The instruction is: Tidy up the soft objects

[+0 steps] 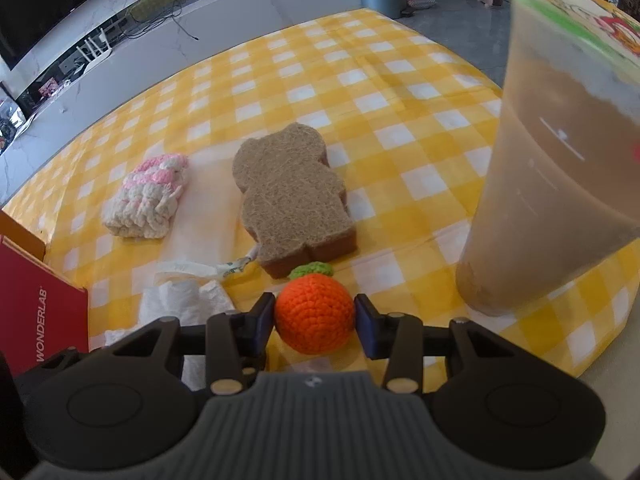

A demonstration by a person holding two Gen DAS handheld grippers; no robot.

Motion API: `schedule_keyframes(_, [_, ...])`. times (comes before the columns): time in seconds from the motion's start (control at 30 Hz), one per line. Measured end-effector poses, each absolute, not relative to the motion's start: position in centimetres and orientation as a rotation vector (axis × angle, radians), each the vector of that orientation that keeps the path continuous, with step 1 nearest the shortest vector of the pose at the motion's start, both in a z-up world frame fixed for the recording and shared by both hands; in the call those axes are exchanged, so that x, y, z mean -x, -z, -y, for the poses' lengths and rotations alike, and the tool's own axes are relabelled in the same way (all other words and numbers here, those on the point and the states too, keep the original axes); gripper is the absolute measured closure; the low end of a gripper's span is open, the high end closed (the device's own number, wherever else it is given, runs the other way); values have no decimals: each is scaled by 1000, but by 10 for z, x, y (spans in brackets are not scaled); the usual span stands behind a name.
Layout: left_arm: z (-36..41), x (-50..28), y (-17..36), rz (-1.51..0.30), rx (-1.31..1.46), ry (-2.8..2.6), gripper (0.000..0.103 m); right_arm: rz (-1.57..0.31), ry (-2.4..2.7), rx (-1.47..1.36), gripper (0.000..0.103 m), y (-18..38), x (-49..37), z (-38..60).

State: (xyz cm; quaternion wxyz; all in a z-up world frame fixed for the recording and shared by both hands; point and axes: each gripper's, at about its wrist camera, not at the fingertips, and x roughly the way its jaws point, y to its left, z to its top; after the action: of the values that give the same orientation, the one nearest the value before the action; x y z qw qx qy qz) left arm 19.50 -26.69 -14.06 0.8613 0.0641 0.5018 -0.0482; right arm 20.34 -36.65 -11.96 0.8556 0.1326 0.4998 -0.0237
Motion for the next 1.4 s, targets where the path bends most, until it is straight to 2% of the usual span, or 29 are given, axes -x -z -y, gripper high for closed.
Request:
schedule_keyframes(0.03, [269,-196,142,-1054,-147,96,0,-1055,60,-277,61,121,-204,368])
schedule_keyframes(0.2, [258,-195,145,-1023,-117,126,0,-1055,45,-300,61,124,-202,375])
schedule_keyframes(0.23, [258,-194,143,-1013,-119,123,9,-1049,41,-301,61,123,-202,375])
schedule_keyframes(0.27, [258,-193,141,-1003,-120,112,23,-1044,39,-300,61,121,-201,375])
schedule_keyframes(0.3, [256,-192,140,-999,-123,109,30,-1040,36,-300,61,121,-200,374])
schedule_keyframes(0.37, [256,-191,135,-995,-153,109,67,-1033,24,-303,61,119,-200,374])
schedule_keyframes(0.4, [256,-192,133,-998,-172,99,74,-1029,19,-303,61,118,-199,375])
schedule_keyframes(0.47, [254,-193,131,-1006,-180,110,79,-1020,13,-303,61,116,-198,375])
schedule_keyframes(0.6, [257,-186,121,-961,-269,173,81,-1002,-15,-313,61,111,-197,374])
schedule_keyframes(0.97, [236,-156,52,-784,-243,138,81,-969,-61,-268,61,96,-195,360])
schedule_keyframes(1.4, [160,-118,-23,-618,-184,81,81,-815,-253,-220,61,34,-170,294])
